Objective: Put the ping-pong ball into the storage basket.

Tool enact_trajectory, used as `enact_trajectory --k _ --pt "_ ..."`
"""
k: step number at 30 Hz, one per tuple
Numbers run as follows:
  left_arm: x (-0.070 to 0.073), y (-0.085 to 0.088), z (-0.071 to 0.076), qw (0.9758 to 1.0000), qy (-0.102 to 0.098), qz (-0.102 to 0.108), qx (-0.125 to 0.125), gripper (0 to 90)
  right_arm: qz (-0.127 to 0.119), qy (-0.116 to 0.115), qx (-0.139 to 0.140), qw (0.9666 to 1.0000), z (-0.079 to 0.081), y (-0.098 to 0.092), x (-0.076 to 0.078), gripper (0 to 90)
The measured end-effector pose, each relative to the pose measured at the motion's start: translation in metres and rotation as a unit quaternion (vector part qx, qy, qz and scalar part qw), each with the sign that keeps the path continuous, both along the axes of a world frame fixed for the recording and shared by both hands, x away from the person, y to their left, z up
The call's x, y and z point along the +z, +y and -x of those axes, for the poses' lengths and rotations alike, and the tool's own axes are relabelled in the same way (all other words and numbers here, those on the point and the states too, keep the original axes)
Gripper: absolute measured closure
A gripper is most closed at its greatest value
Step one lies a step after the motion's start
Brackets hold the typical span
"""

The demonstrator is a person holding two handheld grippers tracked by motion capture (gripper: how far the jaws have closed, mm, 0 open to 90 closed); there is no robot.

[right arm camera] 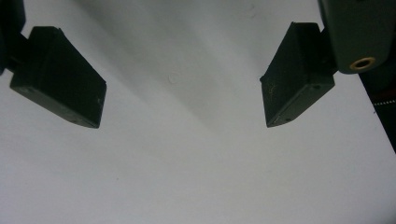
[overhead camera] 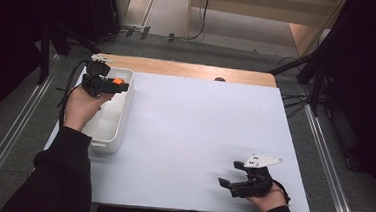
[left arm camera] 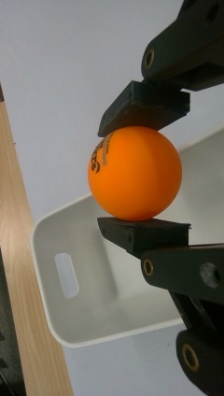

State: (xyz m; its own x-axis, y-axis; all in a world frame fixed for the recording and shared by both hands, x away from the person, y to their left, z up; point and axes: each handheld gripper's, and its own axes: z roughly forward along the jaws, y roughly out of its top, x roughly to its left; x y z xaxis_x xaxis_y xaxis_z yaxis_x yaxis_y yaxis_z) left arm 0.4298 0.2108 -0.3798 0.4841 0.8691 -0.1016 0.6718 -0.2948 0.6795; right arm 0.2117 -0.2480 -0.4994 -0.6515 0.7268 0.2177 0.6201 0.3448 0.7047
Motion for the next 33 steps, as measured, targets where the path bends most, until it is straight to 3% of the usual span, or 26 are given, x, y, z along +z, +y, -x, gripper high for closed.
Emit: enact_trajectory --k 10,19,26,33 --pt "-0.008 0.009 -0.004 0.9998 0.009 -0.003 0.016 50.7 0.001 0.003 0.0 1.0 0.0 0.001 0.0 12.6" --pt "-0.018 0.017 -0.01 0.9988 0.017 0.017 0.041 50.7 -0.001 0.002 0.001 1.0 0.0 0.001 0.0 12.7" --pt "-0.027 0.014 -0.011 0.9991 0.008 0.007 0.041 50.7 -0.001 0.004 0.002 1.0 0.0 0.001 0.0 12.6" --pt "-0.033 0.015 -0.014 0.9988 0.02 0.001 0.044 50.6 0.002 0.003 0.004 1.0 0.0 0.001 0.0 12.7"
